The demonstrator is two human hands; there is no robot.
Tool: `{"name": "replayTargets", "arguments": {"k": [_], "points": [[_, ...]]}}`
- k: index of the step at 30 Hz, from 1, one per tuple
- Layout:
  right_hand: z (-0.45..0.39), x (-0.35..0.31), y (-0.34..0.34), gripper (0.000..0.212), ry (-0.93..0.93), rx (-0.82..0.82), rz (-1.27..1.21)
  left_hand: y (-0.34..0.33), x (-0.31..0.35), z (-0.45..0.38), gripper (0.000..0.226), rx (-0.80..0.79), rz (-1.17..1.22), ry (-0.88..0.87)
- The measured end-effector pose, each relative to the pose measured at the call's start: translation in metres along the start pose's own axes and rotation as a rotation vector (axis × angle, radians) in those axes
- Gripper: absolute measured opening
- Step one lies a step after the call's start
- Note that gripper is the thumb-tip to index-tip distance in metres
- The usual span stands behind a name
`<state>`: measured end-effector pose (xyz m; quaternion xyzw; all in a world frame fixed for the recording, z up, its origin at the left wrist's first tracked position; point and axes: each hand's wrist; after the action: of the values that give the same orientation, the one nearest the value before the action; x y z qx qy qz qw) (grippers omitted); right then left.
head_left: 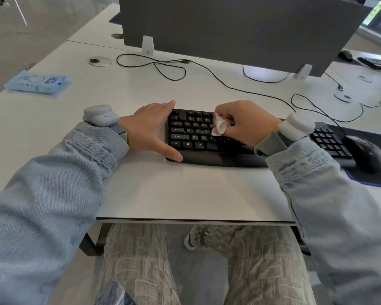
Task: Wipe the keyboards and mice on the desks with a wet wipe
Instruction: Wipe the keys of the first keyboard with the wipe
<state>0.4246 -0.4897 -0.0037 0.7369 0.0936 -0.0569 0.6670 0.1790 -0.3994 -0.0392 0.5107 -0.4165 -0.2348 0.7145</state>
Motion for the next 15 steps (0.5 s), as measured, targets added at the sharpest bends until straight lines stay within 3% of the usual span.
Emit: {"name": "replayTargets", "arguments": {"k": [4,9,12,15], "points": [[0.006,0.013,0.009,0.02,-0.073,-0.005,0.046,-0.001,-0.002,-0.001,0.176,0.014,-0.001,-0.011],[-0.006,-0.015,0.008,0.013,-0.029,0.131,-0.037,-0.001,-0.002,-0.002,0.172,0.01,-0.009,-0.002],[-0.015,-0.04,-0.004,0.021,-0.004,0.086,-0.042,-0.001,0.0,-0.001,0.165,0.015,0.002,0.014],[-0.015,-0.04,-0.007,0.023,-0.005,0.0,0.051,-0.001,-0.001,0.0,0.171,0.003,0.014,0.012]]}}
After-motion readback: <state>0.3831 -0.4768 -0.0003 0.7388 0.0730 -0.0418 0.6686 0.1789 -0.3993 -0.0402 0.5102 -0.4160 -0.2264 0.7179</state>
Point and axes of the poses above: each hand's wrist, its own z-axis away from the middle knuckle, its own y-axis out of the back of the hand, x = y × z, and after that the axes turned 8 degrees about -y, right-handed
